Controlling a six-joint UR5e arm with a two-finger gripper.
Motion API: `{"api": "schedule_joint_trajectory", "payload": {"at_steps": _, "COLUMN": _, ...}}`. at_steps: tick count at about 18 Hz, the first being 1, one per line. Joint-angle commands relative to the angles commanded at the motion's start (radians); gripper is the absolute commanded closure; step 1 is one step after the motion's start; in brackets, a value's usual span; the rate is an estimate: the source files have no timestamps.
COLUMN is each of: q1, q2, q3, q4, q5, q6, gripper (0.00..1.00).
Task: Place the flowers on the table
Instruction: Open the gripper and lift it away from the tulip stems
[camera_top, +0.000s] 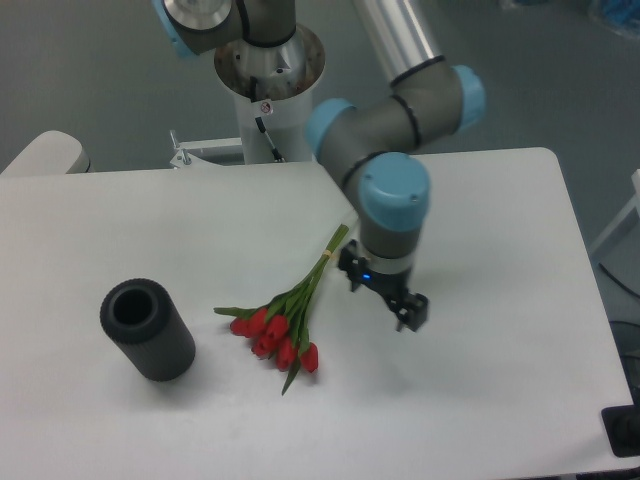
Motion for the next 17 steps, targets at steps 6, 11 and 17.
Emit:
{"api": "schedule_joint_trajectory", "payload": {"at_steps": 6, "q1": 0.026, "q2": -0.086, "q3": 0.108, "q4": -0.058, "q5": 0.0, "q6": 0.086, "gripper": 0.0}}
{"api": "schedule_joint_trajectory", "payload": {"at_steps": 11, "q1": 0.046, "q2": -0.109, "q3": 0.143, "q4": -0.087, "q5": -0.002, "q6": 0.159, "gripper": 0.0}}
{"api": "schedule_joint_trajectory", "payload": {"at_steps": 17, "q1": 0.043, "q2": -0.114, "q3": 0.143, "q4": -0.089, "q5": 0.0, "q6": 0.161, "gripper": 0.0}}
